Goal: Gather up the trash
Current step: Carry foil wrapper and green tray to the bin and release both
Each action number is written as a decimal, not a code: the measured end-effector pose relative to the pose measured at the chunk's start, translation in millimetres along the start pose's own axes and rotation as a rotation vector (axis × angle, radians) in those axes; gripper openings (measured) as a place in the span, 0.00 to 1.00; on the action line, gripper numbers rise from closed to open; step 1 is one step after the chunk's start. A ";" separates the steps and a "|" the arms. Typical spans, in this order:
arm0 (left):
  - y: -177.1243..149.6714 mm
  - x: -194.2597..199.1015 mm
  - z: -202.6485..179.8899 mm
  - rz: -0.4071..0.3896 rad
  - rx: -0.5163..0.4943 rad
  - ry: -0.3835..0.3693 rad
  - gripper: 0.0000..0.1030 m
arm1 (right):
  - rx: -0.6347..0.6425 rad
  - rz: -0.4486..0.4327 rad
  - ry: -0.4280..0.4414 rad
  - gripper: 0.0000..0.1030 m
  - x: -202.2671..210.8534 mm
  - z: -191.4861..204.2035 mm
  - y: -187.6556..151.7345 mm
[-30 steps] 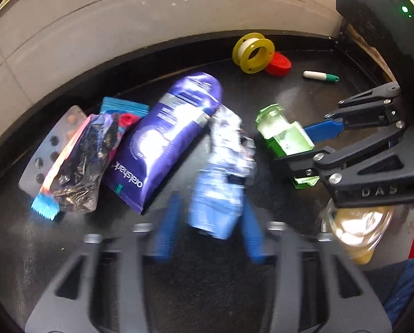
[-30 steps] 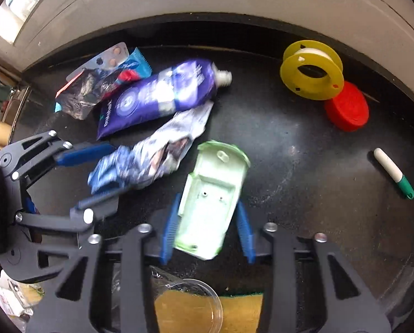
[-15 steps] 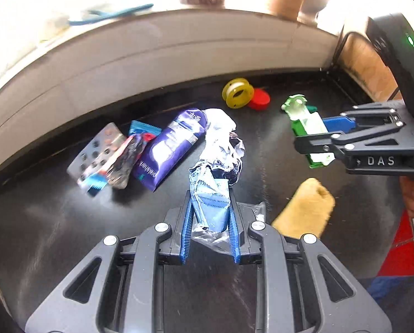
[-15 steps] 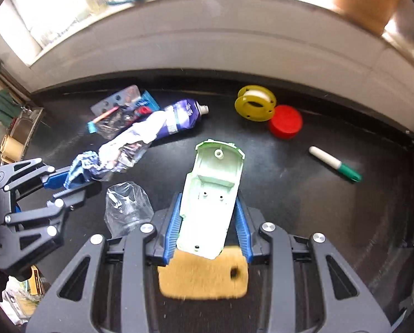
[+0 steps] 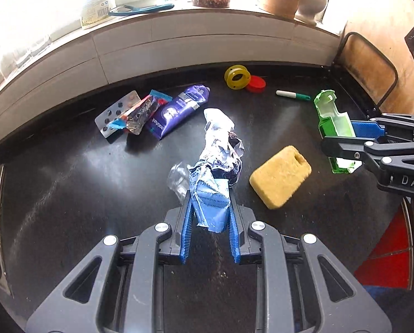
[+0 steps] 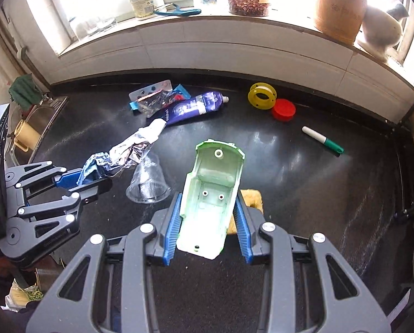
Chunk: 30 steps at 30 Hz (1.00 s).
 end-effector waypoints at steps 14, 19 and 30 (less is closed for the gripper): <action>-10.7 7.6 -1.6 -0.002 0.012 0.015 0.22 | 0.008 -0.027 -0.002 0.36 7.1 9.4 -15.0; -10.4 11.6 0.9 -0.009 0.022 0.022 0.22 | 0.019 -0.032 -0.009 0.36 9.2 10.4 -13.0; -37.3 36.6 41.9 -0.032 0.162 0.070 0.22 | 0.115 -0.039 0.011 0.36 8.3 51.1 0.7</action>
Point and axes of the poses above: each gripper's, at about its wrist camera, not at the fingertips, and x roughly against the way its jaws point, z to its left, y to its top, the point moved 7 cm from there along -x, roughly the way its jaws point, and after that the axes turned 15 degrees about z, right-handed, at the moved point
